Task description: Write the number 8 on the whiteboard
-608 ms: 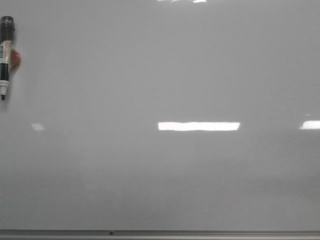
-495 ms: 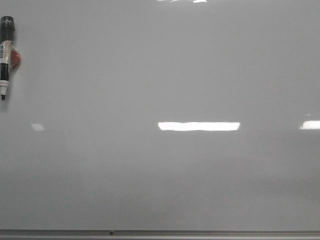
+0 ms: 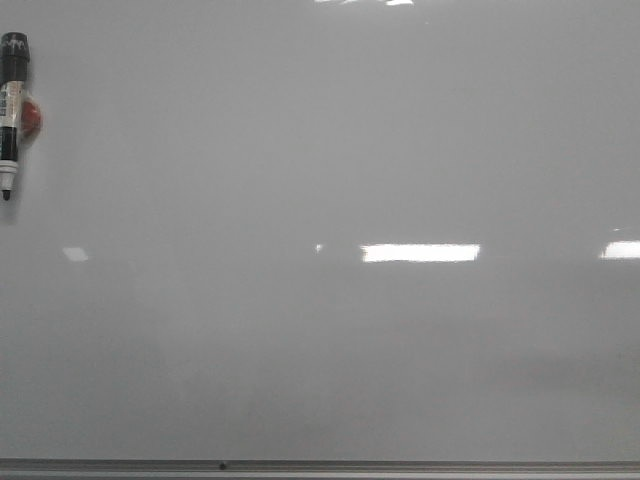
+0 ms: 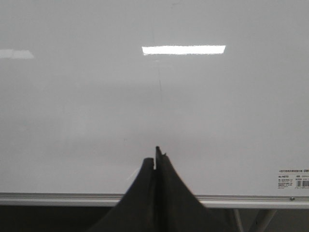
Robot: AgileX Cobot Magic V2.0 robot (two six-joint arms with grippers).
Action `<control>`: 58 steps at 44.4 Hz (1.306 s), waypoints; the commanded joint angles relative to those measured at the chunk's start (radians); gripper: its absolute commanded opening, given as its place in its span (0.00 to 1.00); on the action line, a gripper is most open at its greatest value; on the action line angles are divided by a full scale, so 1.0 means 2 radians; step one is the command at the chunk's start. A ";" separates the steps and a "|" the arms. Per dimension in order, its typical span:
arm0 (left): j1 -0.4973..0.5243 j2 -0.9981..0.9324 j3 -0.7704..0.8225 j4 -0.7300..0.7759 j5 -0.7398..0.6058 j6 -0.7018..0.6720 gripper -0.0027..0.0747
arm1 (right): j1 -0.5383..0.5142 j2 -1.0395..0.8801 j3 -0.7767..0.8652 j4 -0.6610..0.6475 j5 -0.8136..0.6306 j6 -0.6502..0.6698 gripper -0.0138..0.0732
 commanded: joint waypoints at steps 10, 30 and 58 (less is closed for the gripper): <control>-0.002 -0.010 0.002 0.002 -0.038 0.000 0.01 | -0.004 -0.004 0.001 -0.004 -0.021 -0.001 0.08; -0.002 -0.010 0.002 0.002 -0.038 0.000 0.01 | -0.004 -0.004 0.001 -0.004 -0.023 -0.001 0.08; -0.002 -0.010 0.002 0.014 -0.150 0.000 0.01 | -0.004 -0.004 0.001 -0.004 -0.107 -0.001 0.08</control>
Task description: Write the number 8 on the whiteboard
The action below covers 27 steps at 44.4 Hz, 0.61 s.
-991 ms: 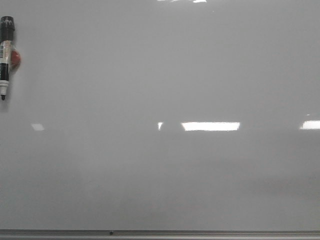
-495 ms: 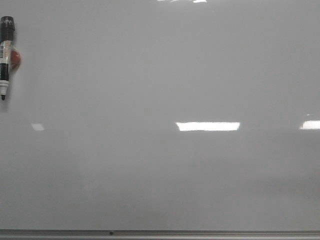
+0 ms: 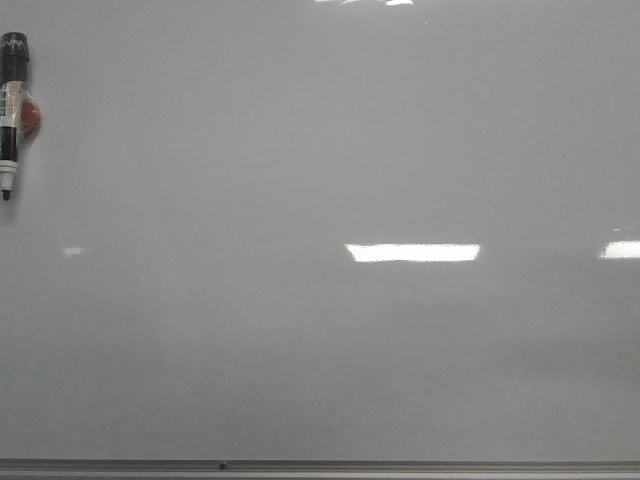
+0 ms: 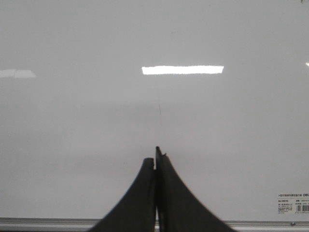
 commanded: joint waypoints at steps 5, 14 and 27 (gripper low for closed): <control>-0.002 -0.010 0.002 0.000 -0.060 0.000 0.01 | -0.004 -0.004 -0.002 -0.004 -0.077 -0.001 0.08; -0.002 -0.010 0.002 0.000 -0.082 0.000 0.01 | -0.004 -0.004 -0.002 -0.004 -0.110 -0.001 0.08; -0.002 -0.002 -0.091 -0.005 -0.067 -0.001 0.01 | -0.004 -0.004 -0.093 -0.004 -0.060 -0.004 0.08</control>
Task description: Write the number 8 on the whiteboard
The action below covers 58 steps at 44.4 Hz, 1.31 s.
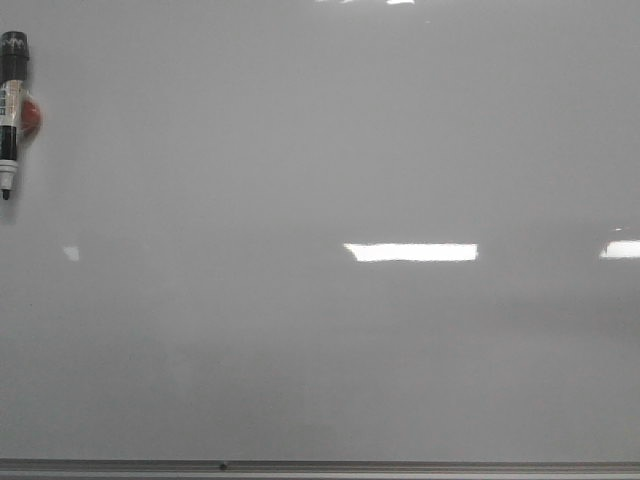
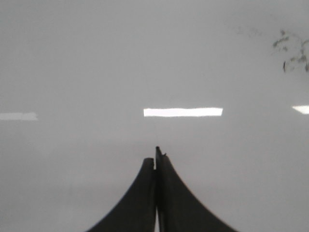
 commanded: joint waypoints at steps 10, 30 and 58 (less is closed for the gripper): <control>-0.002 0.056 -0.192 -0.004 0.084 -0.001 0.01 | -0.004 0.035 -0.164 -0.005 0.068 -0.030 0.08; -0.002 0.202 -0.333 -0.006 0.196 -0.001 0.01 | -0.004 0.173 -0.272 -0.005 0.086 -0.030 0.08; -0.002 0.313 -0.298 -0.014 0.234 -0.001 0.01 | -0.004 0.262 -0.261 -0.005 0.156 -0.032 0.11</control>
